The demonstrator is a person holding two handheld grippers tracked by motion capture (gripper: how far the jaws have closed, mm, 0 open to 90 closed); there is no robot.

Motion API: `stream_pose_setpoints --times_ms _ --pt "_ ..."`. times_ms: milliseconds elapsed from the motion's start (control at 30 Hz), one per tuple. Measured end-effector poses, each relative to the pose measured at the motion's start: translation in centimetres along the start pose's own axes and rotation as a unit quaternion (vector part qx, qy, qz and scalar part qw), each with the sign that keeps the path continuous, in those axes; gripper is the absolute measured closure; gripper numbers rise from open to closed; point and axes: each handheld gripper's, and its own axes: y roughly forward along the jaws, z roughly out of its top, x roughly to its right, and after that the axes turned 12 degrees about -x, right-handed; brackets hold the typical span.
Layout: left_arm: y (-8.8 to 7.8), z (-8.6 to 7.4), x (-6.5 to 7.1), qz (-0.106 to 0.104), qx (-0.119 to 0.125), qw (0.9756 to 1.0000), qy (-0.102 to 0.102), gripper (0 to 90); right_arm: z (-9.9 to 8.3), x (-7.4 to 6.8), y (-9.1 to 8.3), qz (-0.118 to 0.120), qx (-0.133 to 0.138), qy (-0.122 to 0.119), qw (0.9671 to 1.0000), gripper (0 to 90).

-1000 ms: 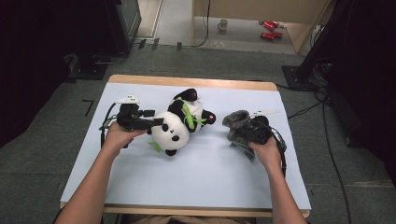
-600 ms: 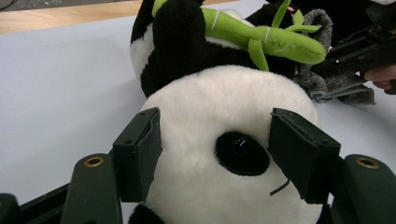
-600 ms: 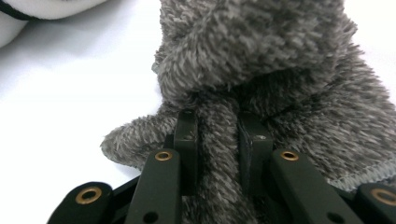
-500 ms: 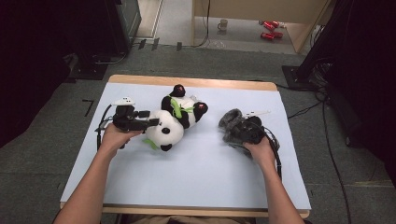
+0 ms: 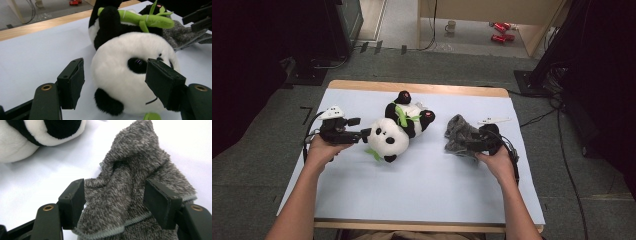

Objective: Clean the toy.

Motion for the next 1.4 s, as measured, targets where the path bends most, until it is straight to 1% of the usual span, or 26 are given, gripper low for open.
stream_pose_setpoints --times_ms 67,133,233,333,400,500,600,700,733,833,900,967,1100,1167,1300,1400 --pt "-0.4 -0.4 -0.2 0.008 0.0 1.0 0.0 31.2 -0.2 0.2 -0.2 -0.004 0.0 -0.001 1.0 33.2" --pt "-0.7 -0.7 -0.4 0.01 0.002 0.9999 -0.004 31.0 -0.5 0.5 -0.6 0.0 0.008 0.001 1.0 33.4" --pt "-0.8 -1.4 -0.6 0.018 -0.009 0.9998 -0.006 30.7 -0.8 0.7 -1.0 -0.003 0.014 0.0 0.9999 33.9" --pt "-0.8 -2.1 -0.8 0.028 -0.028 0.9992 0.001 30.7 -1.2 1.1 -1.3 -0.006 0.019 -0.003 0.9998 34.2" --pt "-0.8 -2.5 -0.9 0.029 -0.032 0.9991 0.002 30.7 -1.5 1.3 -1.6 -0.009 0.024 -0.002 0.9997 34.4" --pt "-0.8 -3.2 -1.1 0.033 -0.034 0.9989 -0.002 30.7 -1.9 1.8 -2.1 -0.008 0.03 0.003 0.9995 34.6" --pt "-0.8 -3.9 -1.4 0.045 -0.041 0.9981 -0.003 31.2 -2.6 2.4 -2.4 -0.014 0.033 0.003 0.9994 35.1" --pt "-0.7 -4.5 -1.6 0.056 -0.045 0.9974 0.007 31.9 -3.5 3.0 -2.6 -0.013 0.036 0.008 0.9992 36.1" --pt "-0.6 -4.6 -1.6 0.06 -0.05 0.9969 0.008 31.9 -3.8 3.3 -2.6 -0.013 0.035 0.009 0.9992 36.5" --pt "-0.2 -5.0 -1.9 0.063 -0.058 0.9963 0.003 31.8 -4.7 4.0 -2.7 -0.023 0.032 0.008 0.9992 36.6" --pt "0.0 -5.3 -2.1 0.066 -0.062 0.9959 0.001 31.8 -5.2 4.5 -2.8 -0.023 0.034 0.017 0.999 36.9" --pt "0.2 -5.5 -2.2 0.073 -0.072 0.9947 0.0 31.7 -5.7 5.1 -2.9 -0.024 0.035 0.028 0.9987 37.2" --pt "0.8 -5.8 -2.3 0.085 -0.091 0.9921 0.009 31.1 -6.6 6.1 -2.9 -0.037 0.038 0.042 0.9977 38.2" --pt "1.2 -6.0 -2.4 0.088 -0.095 0.9915 0.012 31.1 -6.8 6.4 -2.8 -0.041 0.033 0.051 0.9973 38.2" --pt "1.7 -6.4 -2.3 0.098 -0.107 0.9892 0.019 31.3 -7.3 7.0 -2.2 -0.055 0.021 0.047 0.9972 38.5" --pt "2.2 -6.7 -2.6 0.106 -0.115 0.9876 0.017 31.3 -7.6 7.3 -1.8 -0.058 0.013 0.054 0.9968 39.2"
